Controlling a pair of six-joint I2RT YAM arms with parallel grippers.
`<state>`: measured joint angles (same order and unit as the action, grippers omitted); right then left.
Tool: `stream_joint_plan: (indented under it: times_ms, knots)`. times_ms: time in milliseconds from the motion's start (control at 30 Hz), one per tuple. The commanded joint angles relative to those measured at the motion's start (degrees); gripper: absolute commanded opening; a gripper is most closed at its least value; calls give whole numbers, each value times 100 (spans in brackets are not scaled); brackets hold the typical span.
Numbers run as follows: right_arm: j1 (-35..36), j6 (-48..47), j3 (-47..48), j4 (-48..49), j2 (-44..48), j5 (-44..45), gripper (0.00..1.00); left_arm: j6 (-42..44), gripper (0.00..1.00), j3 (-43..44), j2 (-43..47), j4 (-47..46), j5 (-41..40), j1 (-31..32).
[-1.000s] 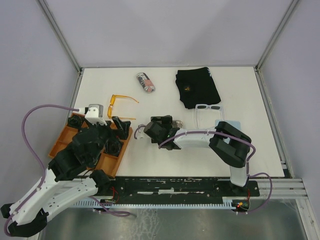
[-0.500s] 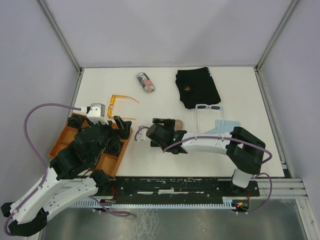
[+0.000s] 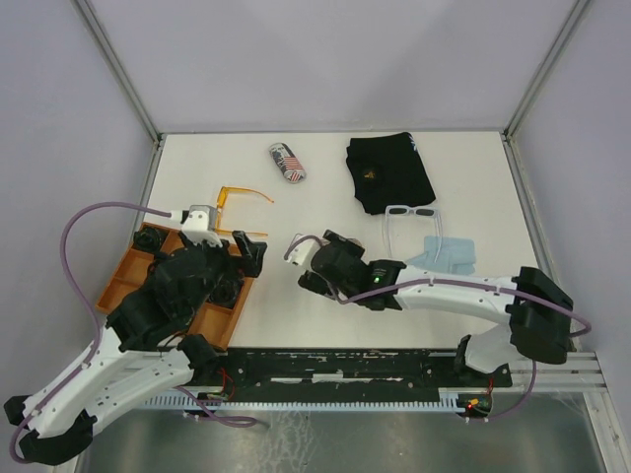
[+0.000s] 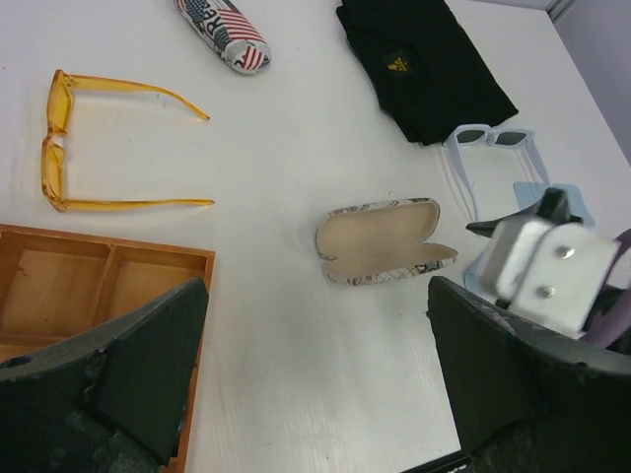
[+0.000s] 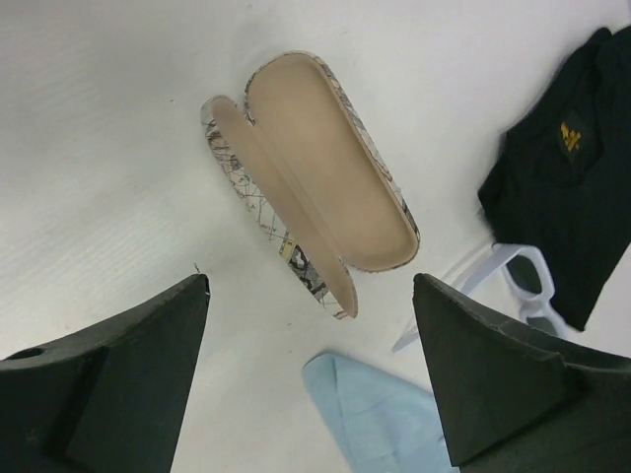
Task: Organize the sunglasses
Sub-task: Place the sunglasses case at the center of the board, then move the sunglasses case at the center of the board.
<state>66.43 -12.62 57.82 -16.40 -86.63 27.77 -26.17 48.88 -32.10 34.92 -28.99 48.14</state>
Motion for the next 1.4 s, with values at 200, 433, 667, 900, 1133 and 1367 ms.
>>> stream_joint_plan:
  times_ms: [200, 433, 667, 900, 1133, 1367]
  knots:
    - [-1768, 3909, -734, -134, 1425, -621, 86, -402, 99, -360, -410, -721, 620, 11]
    - [-2501, 4434, -874, -61, 971, -1254, 78, -309, 100, -545, -768, -927, 899, 11]
    - [-2744, 4470, -727, 599, 60, -1537, 67, -240, 100, -792, -801, -979, 849, 11]
    - [-2787, 4534, -733, 1208, -477, -1474, 60, -213, 99, -924, -711, -960, 961, 14]
    - [-2832, 4523, -623, 1456, -765, -1479, 55, -186, 99, -1016, -567, -875, 858, 11]
    - [-2883, 4473, -543, 1532, -934, -1518, 44, -165, 97, -989, -574, -876, 876, 9]
